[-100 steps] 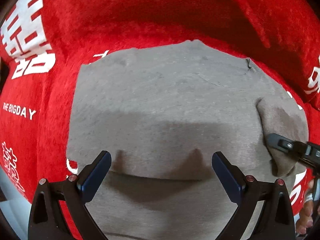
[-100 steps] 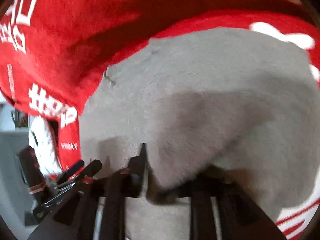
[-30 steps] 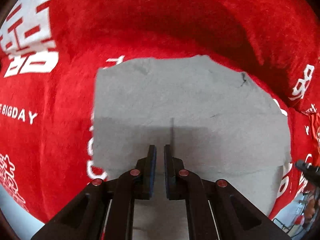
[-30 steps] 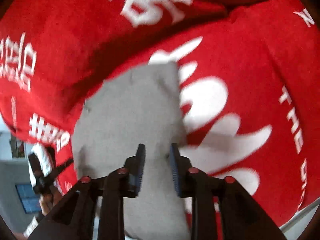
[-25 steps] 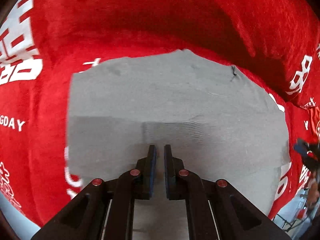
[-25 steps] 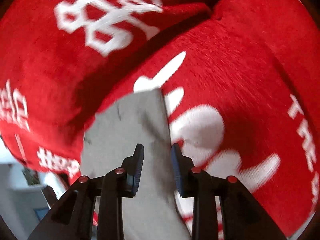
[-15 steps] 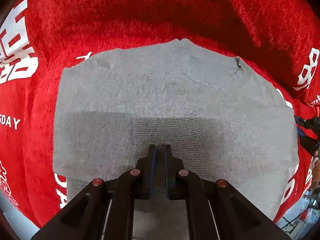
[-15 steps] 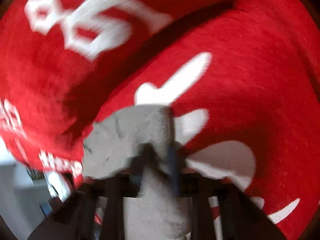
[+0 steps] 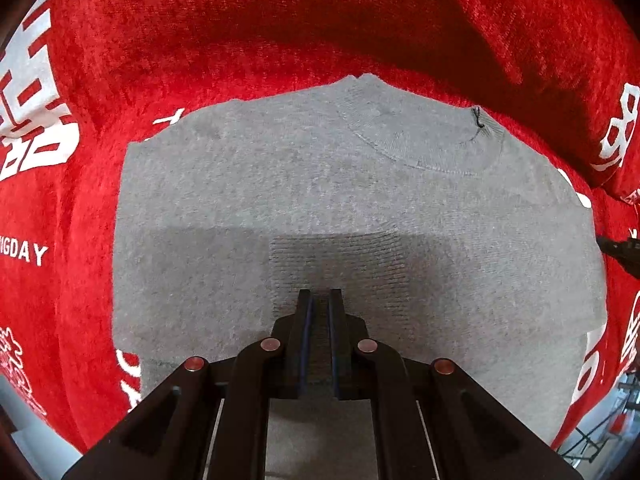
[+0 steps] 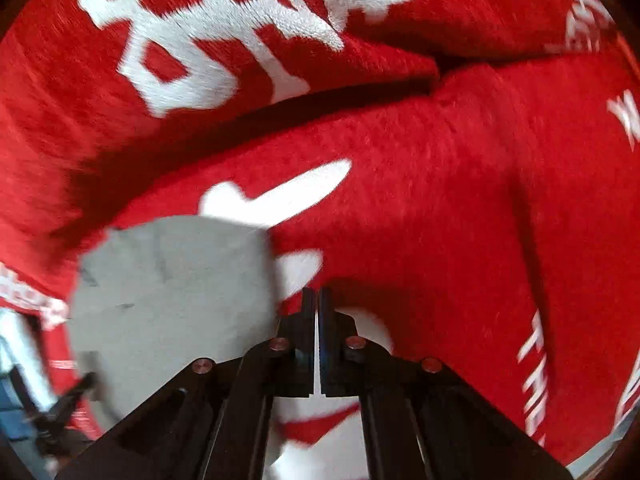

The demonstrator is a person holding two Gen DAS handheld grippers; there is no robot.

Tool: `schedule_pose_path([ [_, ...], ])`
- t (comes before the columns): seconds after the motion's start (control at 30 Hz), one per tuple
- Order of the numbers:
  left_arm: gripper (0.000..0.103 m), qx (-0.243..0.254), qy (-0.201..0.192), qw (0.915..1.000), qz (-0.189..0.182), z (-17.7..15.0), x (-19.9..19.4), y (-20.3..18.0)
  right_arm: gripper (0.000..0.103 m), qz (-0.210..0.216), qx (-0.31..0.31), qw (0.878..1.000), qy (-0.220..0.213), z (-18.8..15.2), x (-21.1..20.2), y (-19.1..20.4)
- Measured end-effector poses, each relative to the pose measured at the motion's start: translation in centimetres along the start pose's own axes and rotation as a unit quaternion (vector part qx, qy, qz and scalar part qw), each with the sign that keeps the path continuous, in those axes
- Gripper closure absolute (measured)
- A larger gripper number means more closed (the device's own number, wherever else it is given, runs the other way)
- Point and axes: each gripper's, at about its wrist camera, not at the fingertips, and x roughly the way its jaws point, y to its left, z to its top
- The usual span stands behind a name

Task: Fold small clothes
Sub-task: 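Lay the hem over the body and open the right gripper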

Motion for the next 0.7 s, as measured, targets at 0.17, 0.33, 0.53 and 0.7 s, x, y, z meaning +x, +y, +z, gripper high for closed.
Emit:
schedule_pose_path([
  [0.17, 0.095, -0.010, -0.011, 0.9999, 0.001, 0.5, -1.0, 0.4, 0.101, 0.064, -0.012, 0.998, 0.019, -2.9, -1.6, 2.3],
  [0.33, 0.095, 0.002, 0.006, 0.9996, 0.028, 0.0, 0.3, 0.6, 0.102, 0.007, -0.055, 0.997, 0.055, -6.2, 1.2, 3.8],
  [0.53, 0.095, -0.014, 0.005, 0.9995, 0.028, -1.1, 0.0, 2.8, 0.102, 0.037, -0.014, 0.998, 0.040, -6.6, -0.2, 1.6],
  [0.7, 0.095, -0.028, 0.014, 0.9993, 0.019, -2.2, -0.8, 4.0, 0.101, 0.017, -0.016, 0.999, 0.039, -7.3, -2.1, 2.3],
])
